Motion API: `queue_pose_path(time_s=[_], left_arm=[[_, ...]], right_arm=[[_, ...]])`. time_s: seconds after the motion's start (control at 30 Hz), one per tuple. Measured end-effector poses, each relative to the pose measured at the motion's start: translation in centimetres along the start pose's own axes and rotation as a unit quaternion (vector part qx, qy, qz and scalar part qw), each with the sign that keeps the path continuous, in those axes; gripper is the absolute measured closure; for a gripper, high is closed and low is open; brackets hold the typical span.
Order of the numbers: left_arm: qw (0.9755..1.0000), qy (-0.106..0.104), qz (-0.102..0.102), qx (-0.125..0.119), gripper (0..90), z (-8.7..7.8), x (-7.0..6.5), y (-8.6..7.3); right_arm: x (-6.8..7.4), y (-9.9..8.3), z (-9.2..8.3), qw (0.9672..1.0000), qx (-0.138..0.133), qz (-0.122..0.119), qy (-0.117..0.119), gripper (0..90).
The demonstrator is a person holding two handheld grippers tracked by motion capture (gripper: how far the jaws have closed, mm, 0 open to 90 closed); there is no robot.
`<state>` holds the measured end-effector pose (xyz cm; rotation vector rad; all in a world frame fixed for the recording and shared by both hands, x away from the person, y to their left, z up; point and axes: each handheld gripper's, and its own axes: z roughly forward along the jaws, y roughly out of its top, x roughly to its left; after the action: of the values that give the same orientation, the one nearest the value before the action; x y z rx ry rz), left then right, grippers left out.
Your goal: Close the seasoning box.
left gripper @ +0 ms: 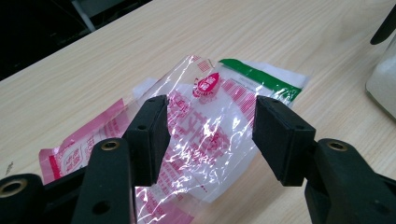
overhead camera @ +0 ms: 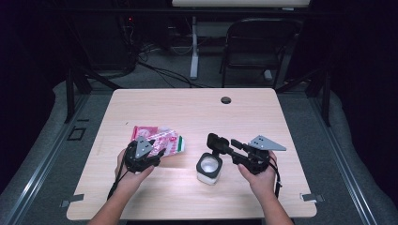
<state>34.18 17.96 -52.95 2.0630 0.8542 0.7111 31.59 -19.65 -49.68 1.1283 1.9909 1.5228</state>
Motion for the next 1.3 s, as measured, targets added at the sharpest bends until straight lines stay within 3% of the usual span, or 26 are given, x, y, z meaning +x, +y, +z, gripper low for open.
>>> queue_pose_path(time_s=[0.27, 0.53, 0.97, 1.3], left_arm=[[0.9999, 0.006, -0.008, 0.0, 45.5, -0.5, 0.4, -0.4], [0.9999, 0.01, -0.007, 0.001, 45.5, -0.6, 0.4, -0.5], [0.9999, 0.011, -0.004, 0.003, 45.5, -0.7, 0.5, -0.5], [1.0, 0.009, -0.003, 0.0, 45.5, -0.7, 0.3, -0.5]], right_arm=[[0.0, -0.3, 1.2, 0.9998, 0.018, -0.01, 0.007, 59.5], [0.2, -0.7, 2.2, 0.999, 0.032, -0.032, -0.002, 64.6], [0.3, -0.8, 2.5, 0.9978, 0.044, -0.05, -0.005, 76.3], [0.4, -0.8, 2.4, 0.9973, 0.048, -0.056, -0.006, 78.2]])
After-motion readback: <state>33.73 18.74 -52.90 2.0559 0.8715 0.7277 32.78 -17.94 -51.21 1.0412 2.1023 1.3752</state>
